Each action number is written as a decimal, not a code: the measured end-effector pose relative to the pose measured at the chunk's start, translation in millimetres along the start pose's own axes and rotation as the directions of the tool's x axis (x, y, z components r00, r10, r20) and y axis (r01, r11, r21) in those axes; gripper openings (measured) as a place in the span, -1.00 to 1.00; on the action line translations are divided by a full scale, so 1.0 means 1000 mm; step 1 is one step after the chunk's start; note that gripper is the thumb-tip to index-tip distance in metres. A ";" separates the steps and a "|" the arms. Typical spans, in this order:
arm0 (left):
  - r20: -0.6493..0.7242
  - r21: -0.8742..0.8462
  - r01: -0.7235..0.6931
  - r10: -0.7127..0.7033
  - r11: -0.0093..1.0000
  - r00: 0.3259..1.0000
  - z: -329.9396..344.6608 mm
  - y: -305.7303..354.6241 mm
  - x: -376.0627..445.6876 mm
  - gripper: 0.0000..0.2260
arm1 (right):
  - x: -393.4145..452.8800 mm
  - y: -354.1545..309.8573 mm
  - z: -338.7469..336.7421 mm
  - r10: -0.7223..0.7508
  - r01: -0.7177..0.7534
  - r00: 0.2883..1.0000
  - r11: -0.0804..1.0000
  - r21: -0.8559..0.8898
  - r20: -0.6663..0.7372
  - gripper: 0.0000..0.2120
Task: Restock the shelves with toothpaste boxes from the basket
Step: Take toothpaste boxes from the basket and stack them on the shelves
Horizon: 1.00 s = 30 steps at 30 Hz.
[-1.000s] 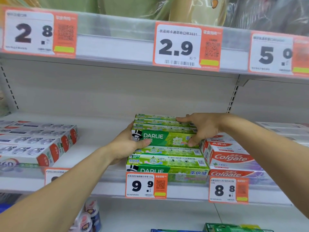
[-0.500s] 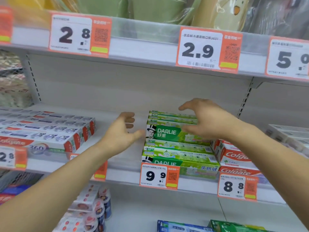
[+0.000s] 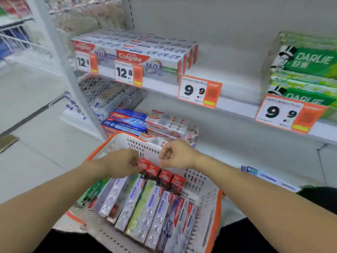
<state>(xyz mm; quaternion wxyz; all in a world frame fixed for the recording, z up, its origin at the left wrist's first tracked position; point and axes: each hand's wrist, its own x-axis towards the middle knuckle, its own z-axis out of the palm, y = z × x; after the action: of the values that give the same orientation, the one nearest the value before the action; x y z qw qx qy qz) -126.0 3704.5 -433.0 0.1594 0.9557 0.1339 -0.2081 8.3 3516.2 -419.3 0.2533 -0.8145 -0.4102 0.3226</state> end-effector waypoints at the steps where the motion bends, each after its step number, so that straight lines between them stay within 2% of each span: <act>1: 0.042 0.009 0.055 -0.055 0.998 0.998 0.018 -0.017 0.000 -0.61 | 0.009 0.005 0.015 0.027 -0.027 0.999 1.000 -0.010 0.036 -0.84; 3: 0.073 0.019 0.150 -0.151 0.988 0.986 0.049 -0.045 -0.002 -0.60 | 0.024 0.012 0.040 0.054 -0.047 0.991 0.997 -0.065 0.119 -0.81; 6: 0.002 0.030 0.286 -0.287 0.958 0.958 0.075 -0.078 -0.007 -0.41 | 0.045 0.021 0.064 0.071 -0.051 0.978 0.994 -0.101 0.196 -0.75; 9: -0.074 -0.009 0.460 -0.460 0.888 0.885 0.087 -0.107 -0.015 -0.30 | 0.071 0.024 0.081 0.077 -0.065 0.974 0.996 -0.065 0.213 -0.72; 12: -0.017 -0.042 0.559 -0.560 0.828 0.828 0.100 -0.124 -0.022 -0.28 | 0.097 0.021 0.098 0.060 -0.061 0.972 0.998 -0.003 0.226 -0.68; 16: -0.053 -0.073 0.600 -0.604 0.797 0.795 0.117 -0.126 -0.010 -0.51 | 0.124 0.021 0.123 0.048 -0.057 0.968 0.998 0.027 0.245 -0.64; 19: 0.101 -0.171 0.606 -0.598 0.777 0.795 0.123 -0.120 -0.001 -0.63 | 0.136 0.024 0.136 0.037 -0.012 0.951 0.997 -0.082 0.307 -0.56; 22: 0.117 -0.300 0.576 -0.570 0.760 0.813 0.123 -0.121 -0.004 -0.59 | 0.134 0.030 0.145 0.056 0.111 0.911 0.921 -0.374 0.408 -0.44; 24: 0.106 -0.419 0.541 -0.553 0.729 0.826 0.123 -0.123 -0.005 -0.54 | 0.129 0.039 0.153 0.087 0.156 0.900 0.851 -0.502 0.427 -0.28; 27: 0.152 -0.586 0.499 -0.519 0.638 0.841 0.124 -0.120 -0.008 -0.48 | 0.121 0.050 0.162 0.159 0.107 0.883 0.848 -0.519 0.442 -0.05; 30: 0.189 -0.616 0.490 -0.488 0.617 0.852 0.126 -0.114 -0.013 -0.49 | 0.124 0.050 0.164 0.152 0.077 0.901 0.866 -0.494 0.406 -0.16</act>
<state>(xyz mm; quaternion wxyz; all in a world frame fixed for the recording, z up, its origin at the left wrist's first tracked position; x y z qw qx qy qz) -219.0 3760.5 -563.7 0.4146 0.7679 0.4515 -0.1861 -30.7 3617.1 -601.2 -0.0695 -0.7678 -0.5090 0.3829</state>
